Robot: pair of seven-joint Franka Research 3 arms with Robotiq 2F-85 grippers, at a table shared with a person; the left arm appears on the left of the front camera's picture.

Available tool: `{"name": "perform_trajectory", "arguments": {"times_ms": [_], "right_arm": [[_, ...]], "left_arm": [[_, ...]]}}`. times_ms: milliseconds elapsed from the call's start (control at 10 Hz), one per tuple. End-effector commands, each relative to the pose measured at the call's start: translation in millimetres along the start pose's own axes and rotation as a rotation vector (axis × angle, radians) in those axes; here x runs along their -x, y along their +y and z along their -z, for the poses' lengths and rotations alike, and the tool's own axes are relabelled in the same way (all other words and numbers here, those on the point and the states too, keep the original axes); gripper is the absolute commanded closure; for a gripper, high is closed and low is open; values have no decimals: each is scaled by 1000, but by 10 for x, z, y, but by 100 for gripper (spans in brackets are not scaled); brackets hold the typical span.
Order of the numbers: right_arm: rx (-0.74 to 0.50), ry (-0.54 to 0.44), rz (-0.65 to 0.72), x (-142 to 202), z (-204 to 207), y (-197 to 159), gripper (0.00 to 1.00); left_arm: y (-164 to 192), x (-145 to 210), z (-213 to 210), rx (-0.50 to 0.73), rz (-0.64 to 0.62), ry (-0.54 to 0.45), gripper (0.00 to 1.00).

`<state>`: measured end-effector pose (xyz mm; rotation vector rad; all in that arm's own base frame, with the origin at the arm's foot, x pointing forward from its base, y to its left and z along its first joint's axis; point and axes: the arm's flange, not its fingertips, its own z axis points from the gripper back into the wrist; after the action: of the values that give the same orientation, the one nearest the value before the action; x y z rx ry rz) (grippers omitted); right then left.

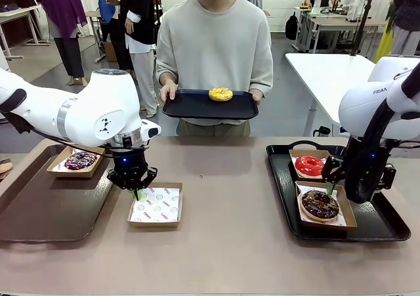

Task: Individually package the donuts and arrange them on the tray.
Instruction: Place the picked Paper togo box on the Handle tray while simultaneously picking up another Paper togo box from the table with the other hand.

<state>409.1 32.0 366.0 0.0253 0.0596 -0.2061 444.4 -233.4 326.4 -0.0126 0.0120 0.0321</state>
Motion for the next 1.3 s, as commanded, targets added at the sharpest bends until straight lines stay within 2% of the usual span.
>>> {"name": "perform_trajectory", "arguments": {"times_ms": [0,200,400,600,900,1000,1200], "right_arm": [[-74,-2,-23,93,-135,-88,0],[-315,9,-79,353,-566,-429,0],[-593,-54,-115,615,-940,-998,0],[-774,-136,-63,832,-1082,-1543,0],[-1037,-191,78,896,-935,-2387,0],[-1083,-188,144,830,-819,-2583,0],[-1161,-156,182,653,-583,-2904,0]], "left_arm": [[23,31,-82,3,-32,41,100],[-35,-60,-353,22,-24,82,100],[-147,-225,-721,49,-20,68,100],[-290,-400,-1064,49,-23,40,100],[-502,-772,-1383,53,-23,21,100],[-555,-891,-1399,48,-29,24,100],[-666,-1089,-1361,41,-23,40,100]]}}
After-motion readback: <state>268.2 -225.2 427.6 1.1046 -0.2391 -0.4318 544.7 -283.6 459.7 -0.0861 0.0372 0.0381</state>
